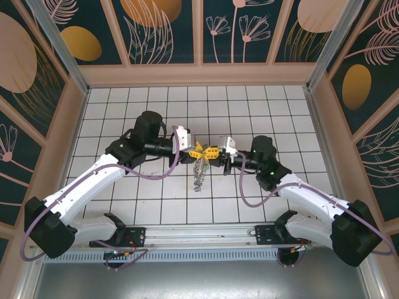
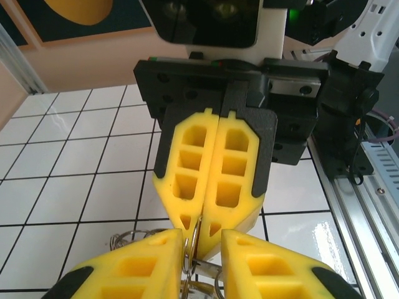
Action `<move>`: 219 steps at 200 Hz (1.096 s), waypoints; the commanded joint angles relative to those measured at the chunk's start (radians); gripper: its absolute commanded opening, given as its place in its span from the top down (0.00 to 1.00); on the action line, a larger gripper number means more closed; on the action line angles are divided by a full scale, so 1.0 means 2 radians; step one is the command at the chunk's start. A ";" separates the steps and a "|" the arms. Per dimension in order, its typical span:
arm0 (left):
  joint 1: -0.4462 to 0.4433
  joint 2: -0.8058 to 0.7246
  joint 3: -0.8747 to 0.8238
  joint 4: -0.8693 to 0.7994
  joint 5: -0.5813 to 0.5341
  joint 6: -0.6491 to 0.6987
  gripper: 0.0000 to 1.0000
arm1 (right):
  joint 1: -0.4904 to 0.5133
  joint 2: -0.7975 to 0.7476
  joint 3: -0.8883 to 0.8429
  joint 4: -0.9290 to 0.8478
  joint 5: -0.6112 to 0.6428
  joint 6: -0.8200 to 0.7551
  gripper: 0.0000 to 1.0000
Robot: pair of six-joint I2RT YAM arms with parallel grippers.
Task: Put the keys on the keyring
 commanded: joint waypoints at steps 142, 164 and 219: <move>0.003 0.017 0.044 -0.089 -0.064 0.072 1.00 | 0.004 -0.024 0.082 -0.242 0.026 -0.176 0.70; 0.003 0.019 0.046 -0.083 -0.058 0.072 1.00 | 0.004 -0.015 0.083 -0.225 0.030 -0.163 0.70; 0.003 0.024 0.046 -0.081 -0.038 0.075 1.00 | 0.004 0.007 0.091 -0.194 0.029 -0.141 0.70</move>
